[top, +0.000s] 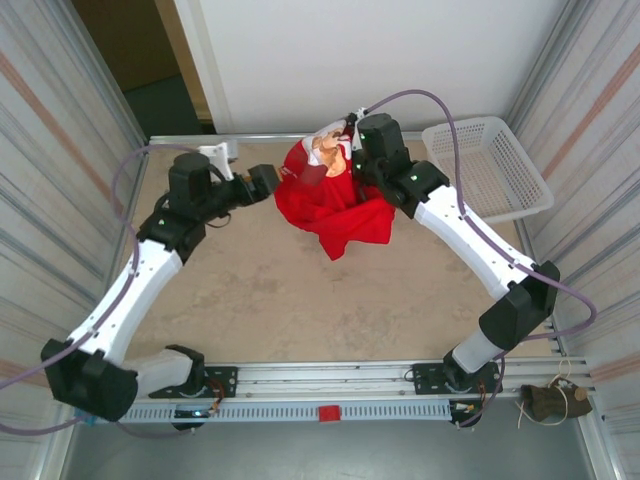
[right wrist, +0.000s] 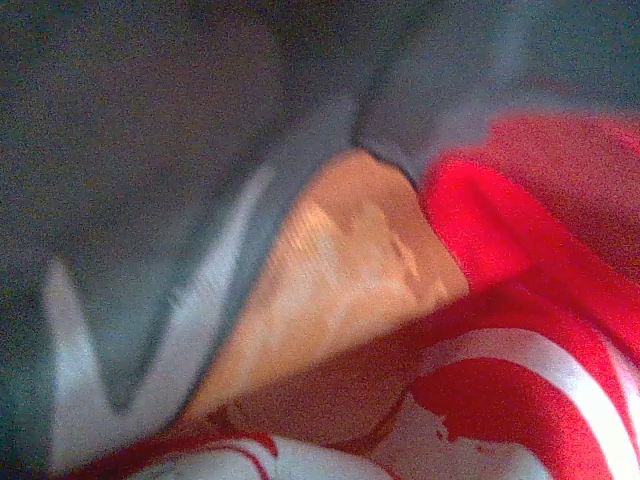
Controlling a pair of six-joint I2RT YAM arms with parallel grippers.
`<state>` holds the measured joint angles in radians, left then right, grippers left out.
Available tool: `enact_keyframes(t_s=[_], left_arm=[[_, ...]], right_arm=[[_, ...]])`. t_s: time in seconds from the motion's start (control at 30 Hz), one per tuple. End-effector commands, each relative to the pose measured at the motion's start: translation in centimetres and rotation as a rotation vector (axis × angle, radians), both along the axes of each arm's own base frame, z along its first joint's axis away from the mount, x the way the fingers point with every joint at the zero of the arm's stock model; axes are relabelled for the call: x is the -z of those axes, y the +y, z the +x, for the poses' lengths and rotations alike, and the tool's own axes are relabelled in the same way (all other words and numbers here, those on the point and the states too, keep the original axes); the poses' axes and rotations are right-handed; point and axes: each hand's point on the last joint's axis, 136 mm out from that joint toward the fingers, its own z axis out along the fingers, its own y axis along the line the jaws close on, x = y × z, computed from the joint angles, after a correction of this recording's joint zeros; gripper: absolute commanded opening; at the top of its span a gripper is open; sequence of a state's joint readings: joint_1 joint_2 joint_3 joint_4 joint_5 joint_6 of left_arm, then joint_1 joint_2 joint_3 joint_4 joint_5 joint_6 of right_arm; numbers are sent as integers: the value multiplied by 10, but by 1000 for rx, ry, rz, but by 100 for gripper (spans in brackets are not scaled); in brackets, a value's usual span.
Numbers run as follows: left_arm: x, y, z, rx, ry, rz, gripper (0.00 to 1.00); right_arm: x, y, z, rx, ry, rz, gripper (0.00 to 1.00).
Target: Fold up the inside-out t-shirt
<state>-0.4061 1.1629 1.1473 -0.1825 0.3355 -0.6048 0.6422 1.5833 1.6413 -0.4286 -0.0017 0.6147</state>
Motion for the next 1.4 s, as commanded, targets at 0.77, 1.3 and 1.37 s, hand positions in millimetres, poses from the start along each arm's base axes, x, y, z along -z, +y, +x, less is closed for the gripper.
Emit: enact_keyframes(t_s=[0.77,1.3,1.37], left_arm=[[81,-11,18,-85,44,37,0],[17,-44,-45,65,-198,89,74],[17,-73,-58,138,-222,84,75]], right_arm=[[-45,-56,3,155,-87,-4,0],[-57,-44,4,102,-137,111,0],[-51,-43,7,111,-127,113,0]])
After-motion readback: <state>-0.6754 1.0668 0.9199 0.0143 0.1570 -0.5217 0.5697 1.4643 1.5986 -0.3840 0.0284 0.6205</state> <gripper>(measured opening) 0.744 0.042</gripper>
